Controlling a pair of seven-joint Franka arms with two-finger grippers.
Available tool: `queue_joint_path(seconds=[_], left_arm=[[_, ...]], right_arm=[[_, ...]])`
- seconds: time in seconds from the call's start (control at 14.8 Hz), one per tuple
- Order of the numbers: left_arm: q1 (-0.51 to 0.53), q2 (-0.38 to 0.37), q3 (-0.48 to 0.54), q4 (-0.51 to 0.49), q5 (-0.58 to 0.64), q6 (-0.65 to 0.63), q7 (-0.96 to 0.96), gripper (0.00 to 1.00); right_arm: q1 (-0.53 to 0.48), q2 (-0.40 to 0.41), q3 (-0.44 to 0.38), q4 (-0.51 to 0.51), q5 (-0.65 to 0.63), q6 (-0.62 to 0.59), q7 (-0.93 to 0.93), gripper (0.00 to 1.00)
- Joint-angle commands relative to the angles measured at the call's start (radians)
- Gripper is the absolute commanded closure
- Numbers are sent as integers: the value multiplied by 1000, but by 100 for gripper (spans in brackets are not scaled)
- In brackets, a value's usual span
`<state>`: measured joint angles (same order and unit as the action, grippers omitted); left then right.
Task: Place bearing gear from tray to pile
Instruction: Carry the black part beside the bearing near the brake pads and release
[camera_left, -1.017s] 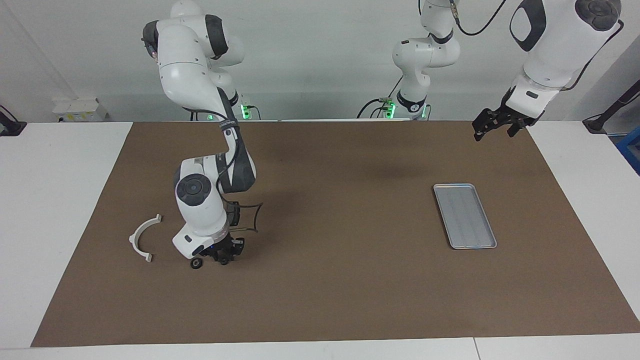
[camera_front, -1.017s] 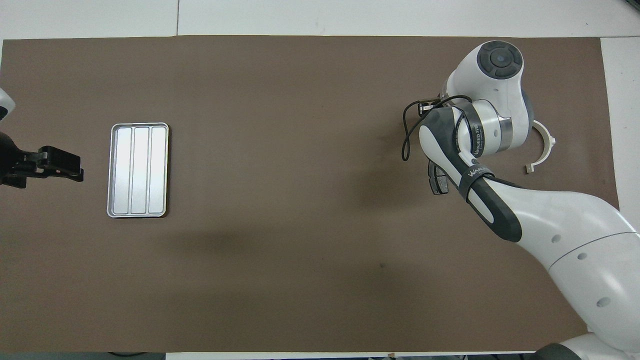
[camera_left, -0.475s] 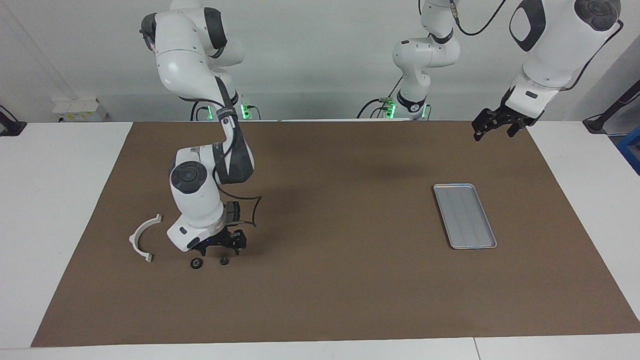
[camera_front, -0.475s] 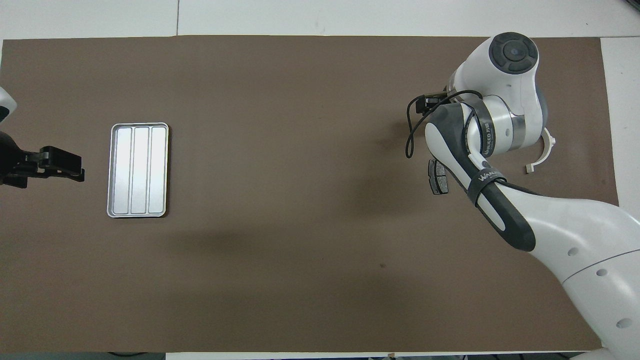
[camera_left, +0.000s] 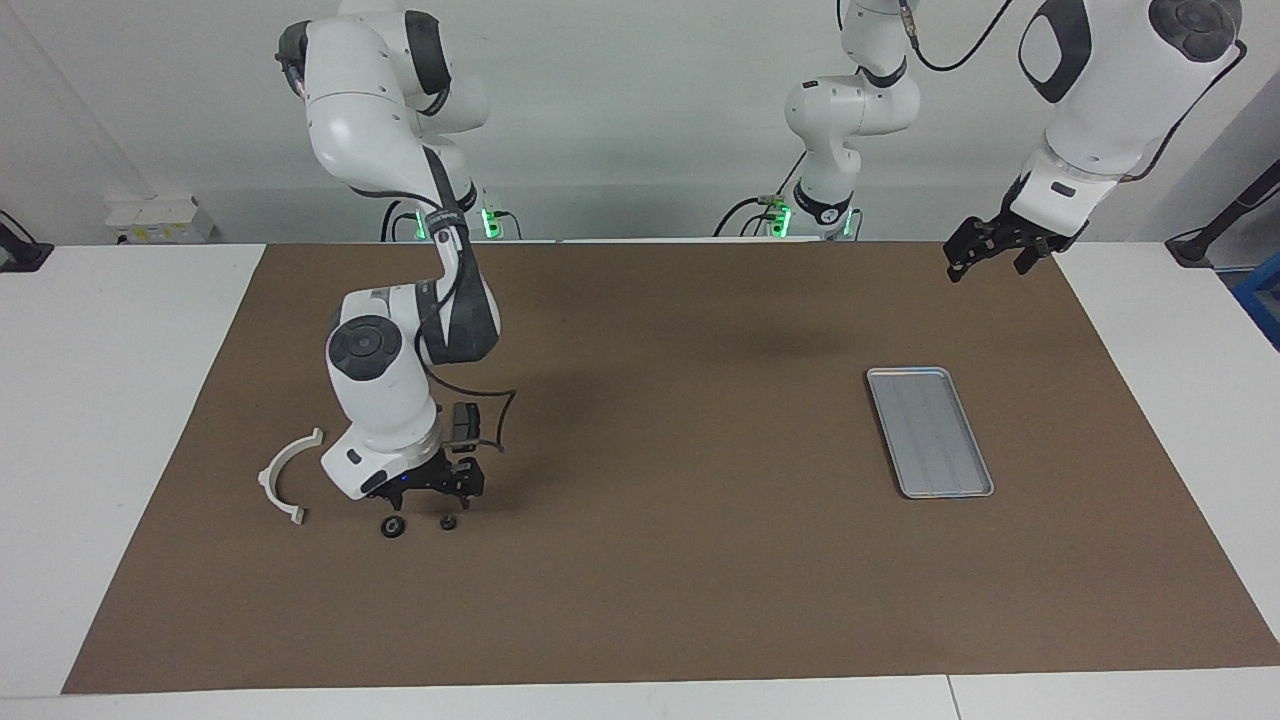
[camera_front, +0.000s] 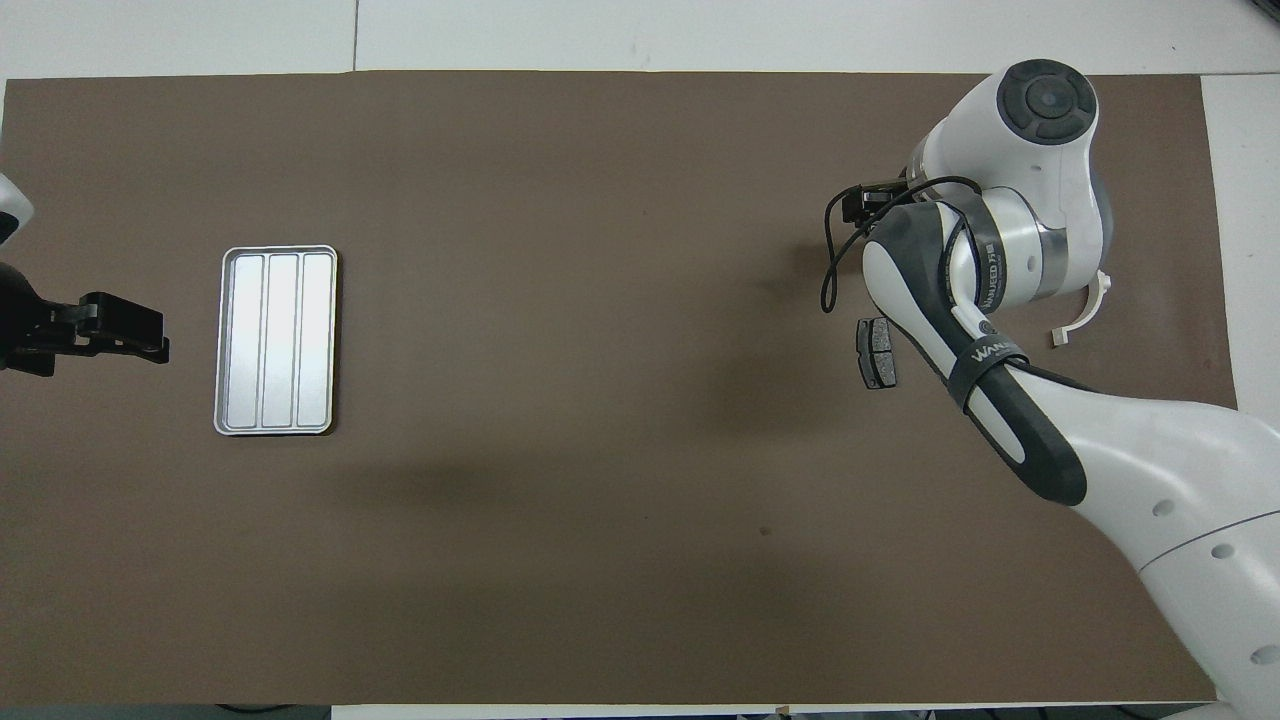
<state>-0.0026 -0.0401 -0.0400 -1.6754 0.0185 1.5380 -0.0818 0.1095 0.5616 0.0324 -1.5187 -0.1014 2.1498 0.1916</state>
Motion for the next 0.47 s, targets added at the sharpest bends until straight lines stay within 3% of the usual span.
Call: queue_joint_path(seconds=[0.0,0.41], left_arm=[[6,-18,-6,-9,12,-4,7,0],[6,-18,-6,-9,12,-4,7,0]], right_arm=[[-31,-48,15,-35,3,-24,-21,0],[-39,-95,15,-34,8,-74,-20,0]])
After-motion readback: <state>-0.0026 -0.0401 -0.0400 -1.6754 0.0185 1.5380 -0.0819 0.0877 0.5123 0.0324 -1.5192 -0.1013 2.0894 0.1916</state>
